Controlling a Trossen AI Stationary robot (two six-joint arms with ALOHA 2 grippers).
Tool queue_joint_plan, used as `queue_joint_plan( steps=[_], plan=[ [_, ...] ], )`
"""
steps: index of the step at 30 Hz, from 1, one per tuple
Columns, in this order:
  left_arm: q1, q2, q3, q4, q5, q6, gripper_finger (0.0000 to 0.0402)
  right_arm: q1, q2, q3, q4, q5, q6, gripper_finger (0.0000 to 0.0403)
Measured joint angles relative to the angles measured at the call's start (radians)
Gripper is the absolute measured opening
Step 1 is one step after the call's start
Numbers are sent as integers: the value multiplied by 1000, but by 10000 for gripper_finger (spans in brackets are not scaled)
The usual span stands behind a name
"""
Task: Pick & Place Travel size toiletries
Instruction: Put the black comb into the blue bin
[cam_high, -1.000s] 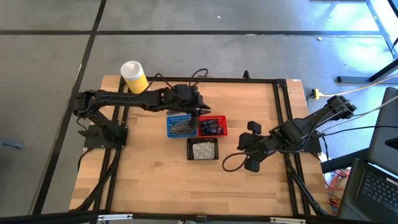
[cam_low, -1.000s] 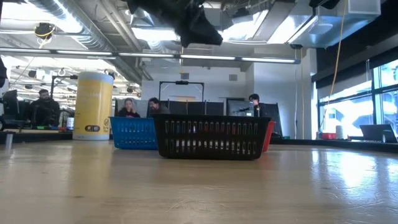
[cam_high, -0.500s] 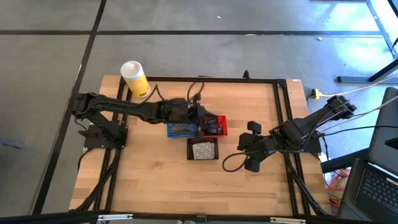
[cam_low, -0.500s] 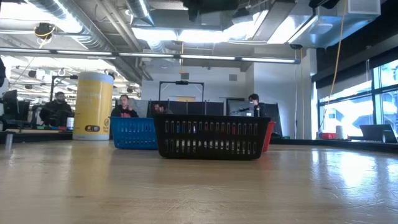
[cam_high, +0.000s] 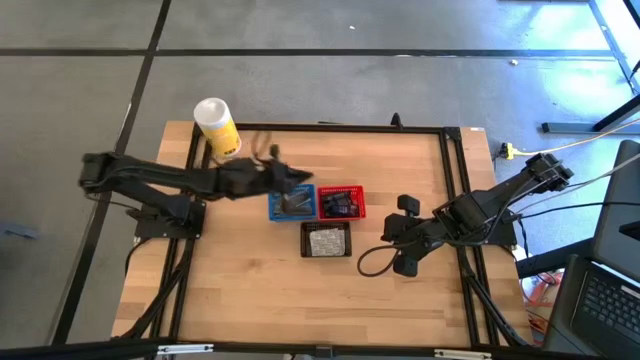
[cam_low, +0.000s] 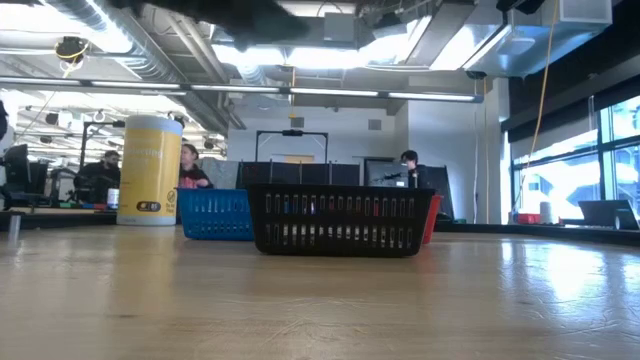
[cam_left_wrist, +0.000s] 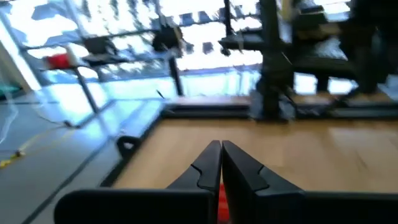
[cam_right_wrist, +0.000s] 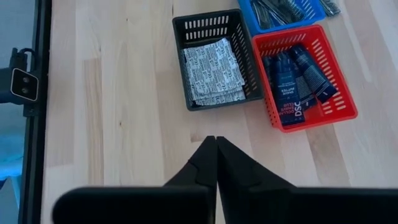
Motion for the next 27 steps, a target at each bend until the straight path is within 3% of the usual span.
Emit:
queue_joint_plan(
  steps=[4,9,14,27],
  plan=[
    [81,-132,-88,-31,3,-57,8,-1,0,0,4,31,-3,15],
    [211,-221,-116,-212,-14,-173,25,-2,0,0,10,108,-3,33],
    [314,-204,-116,-339,51,-210,65,-8,0,0,20,123,-3,36],
    [486,-81,-116,-523,65,-103,150,-29,0,0,20,120,-12,22]
  ],
)
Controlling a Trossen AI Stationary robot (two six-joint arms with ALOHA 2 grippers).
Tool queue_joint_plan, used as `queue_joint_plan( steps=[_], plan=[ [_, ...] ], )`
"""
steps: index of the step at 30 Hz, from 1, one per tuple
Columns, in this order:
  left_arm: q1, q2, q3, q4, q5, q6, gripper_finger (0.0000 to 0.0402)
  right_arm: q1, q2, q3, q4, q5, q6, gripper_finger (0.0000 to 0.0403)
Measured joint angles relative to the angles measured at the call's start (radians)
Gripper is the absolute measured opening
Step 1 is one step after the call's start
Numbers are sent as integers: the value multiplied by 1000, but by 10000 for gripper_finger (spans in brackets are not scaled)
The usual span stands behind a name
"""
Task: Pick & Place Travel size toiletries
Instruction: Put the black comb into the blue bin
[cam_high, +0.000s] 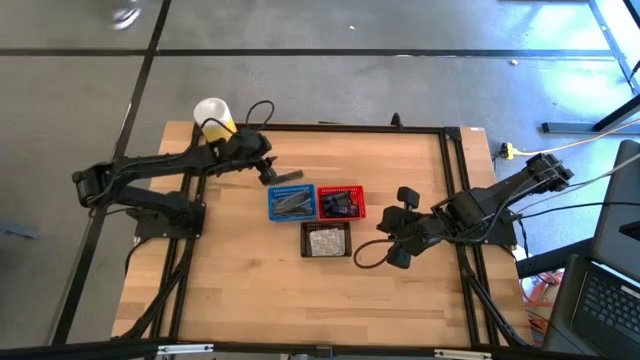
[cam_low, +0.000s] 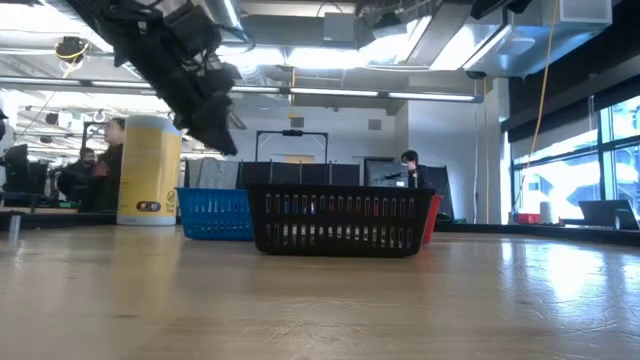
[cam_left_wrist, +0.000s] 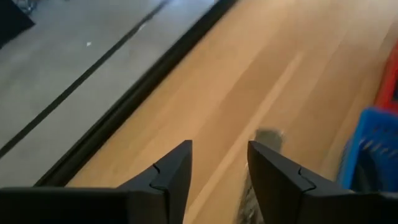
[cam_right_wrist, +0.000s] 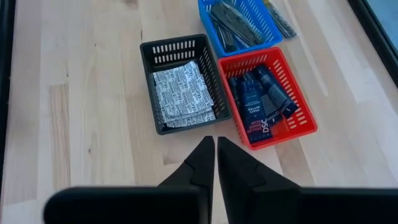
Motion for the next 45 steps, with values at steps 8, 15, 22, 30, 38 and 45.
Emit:
queue_joint_plan(
  steps=[8,15,22,30,38,45],
  plan=[
    [20,14,0,-107,-40,51,149,0,0,0,0,0,2,29],
    [60,35,0,-161,-51,-139,140,-1,0,0,3,0,0,21],
    [75,144,0,-99,31,-216,143,-3,0,0,22,3,-7,23],
    [75,239,0,-49,68,-80,143,-3,0,0,22,3,-7,24],
    [75,251,0,-48,75,-29,144,-3,0,0,22,2,-7,14],
    [74,250,10,-68,121,83,144,-3,0,0,22,1,1,11]
  ],
)
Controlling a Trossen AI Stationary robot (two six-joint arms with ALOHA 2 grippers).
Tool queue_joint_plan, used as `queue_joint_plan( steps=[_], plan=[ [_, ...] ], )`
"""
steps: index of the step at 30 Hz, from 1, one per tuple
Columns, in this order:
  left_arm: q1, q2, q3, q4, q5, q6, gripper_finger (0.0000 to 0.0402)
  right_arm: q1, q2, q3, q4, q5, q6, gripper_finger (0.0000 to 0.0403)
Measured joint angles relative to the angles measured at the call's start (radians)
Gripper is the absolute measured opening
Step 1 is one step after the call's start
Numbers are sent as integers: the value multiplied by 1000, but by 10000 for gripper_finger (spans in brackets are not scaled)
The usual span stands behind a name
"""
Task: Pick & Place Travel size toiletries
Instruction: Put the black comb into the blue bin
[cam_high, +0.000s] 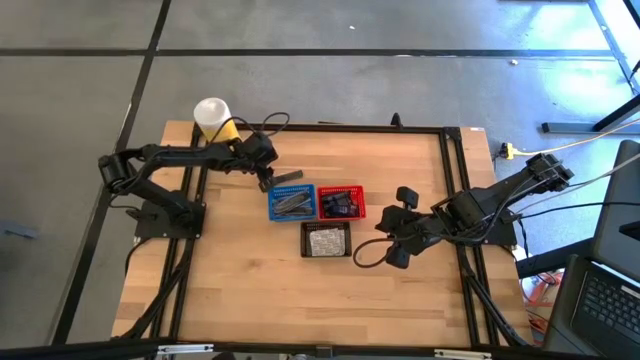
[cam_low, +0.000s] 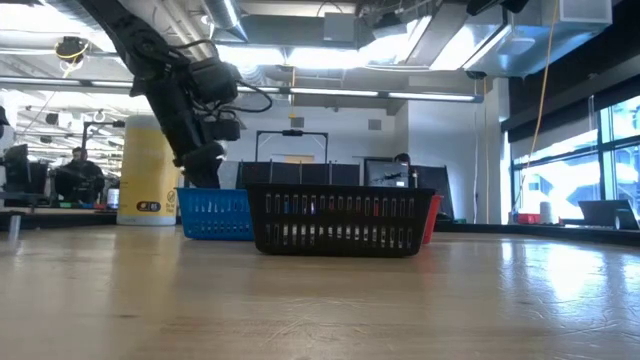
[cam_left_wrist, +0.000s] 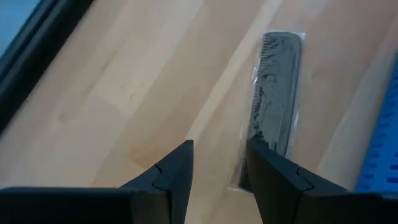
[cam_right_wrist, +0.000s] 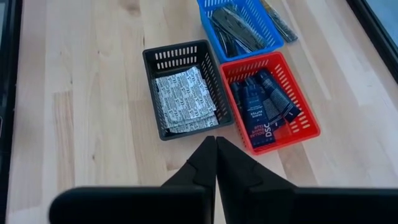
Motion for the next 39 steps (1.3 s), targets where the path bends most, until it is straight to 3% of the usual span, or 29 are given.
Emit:
queue_joint_plan(
  steps=[10,15,25,31,39],
  plan=[
    [-1,0,43,-57,-50,329,143,0,0,0,0,-1,18,19],
    [-6,0,43,-88,-92,425,143,0,0,0,0,-1,18,20],
    [-23,-1,43,-188,-62,469,139,0,0,0,0,-1,23,7],
    [-40,-1,43,-291,-36,506,139,0,0,0,0,-1,23,21],
    [-79,-1,43,-286,28,551,139,0,0,0,0,1,38,26]
  ],
)
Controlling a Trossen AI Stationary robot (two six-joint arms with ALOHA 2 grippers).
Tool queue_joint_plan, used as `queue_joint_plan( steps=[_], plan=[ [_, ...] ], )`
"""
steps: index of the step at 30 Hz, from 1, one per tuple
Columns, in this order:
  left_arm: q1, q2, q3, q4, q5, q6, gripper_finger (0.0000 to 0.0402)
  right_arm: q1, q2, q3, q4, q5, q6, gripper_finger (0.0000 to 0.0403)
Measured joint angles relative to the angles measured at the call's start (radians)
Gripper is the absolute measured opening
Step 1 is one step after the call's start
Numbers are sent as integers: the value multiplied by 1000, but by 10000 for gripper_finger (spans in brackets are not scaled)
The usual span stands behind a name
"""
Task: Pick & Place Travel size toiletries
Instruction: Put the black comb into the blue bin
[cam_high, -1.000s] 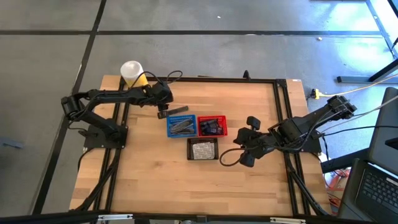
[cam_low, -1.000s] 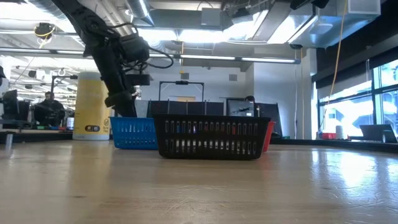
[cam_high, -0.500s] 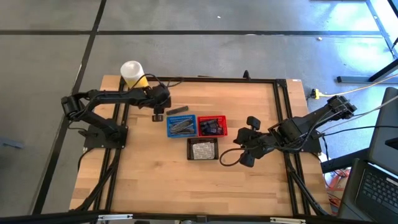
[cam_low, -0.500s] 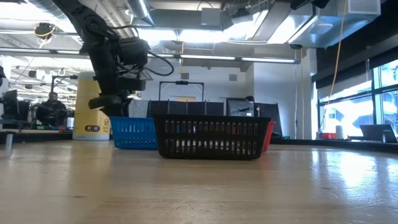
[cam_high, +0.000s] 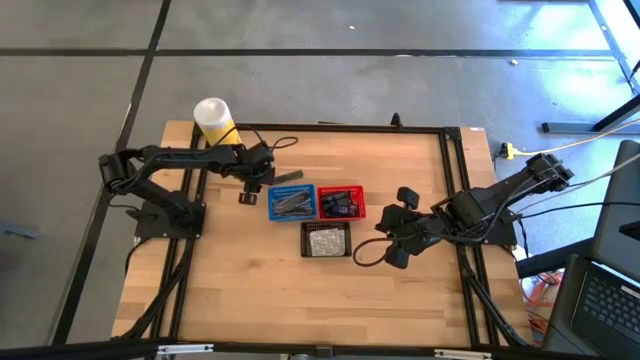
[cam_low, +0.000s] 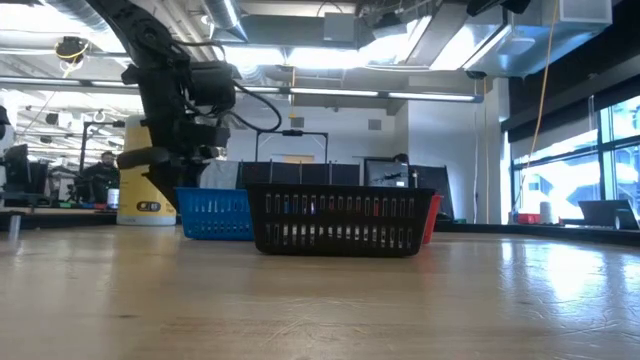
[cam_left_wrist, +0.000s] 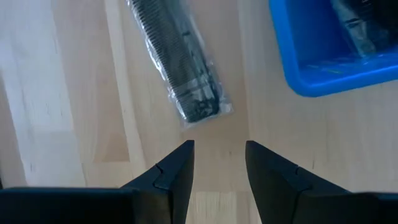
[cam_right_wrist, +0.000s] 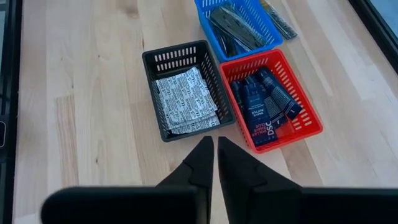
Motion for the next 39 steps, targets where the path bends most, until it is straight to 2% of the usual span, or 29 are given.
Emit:
queue_joint_plan(
  steps=[12,27,39],
  plan=[
    [-13,0,0,68,40,-14,139,10,0,0,0,-7,-4,11],
    [-13,3,-18,113,29,37,139,9,0,0,15,-1,-3,27],
    [-13,3,-37,162,29,58,139,9,0,0,26,2,-4,24]
  ],
)
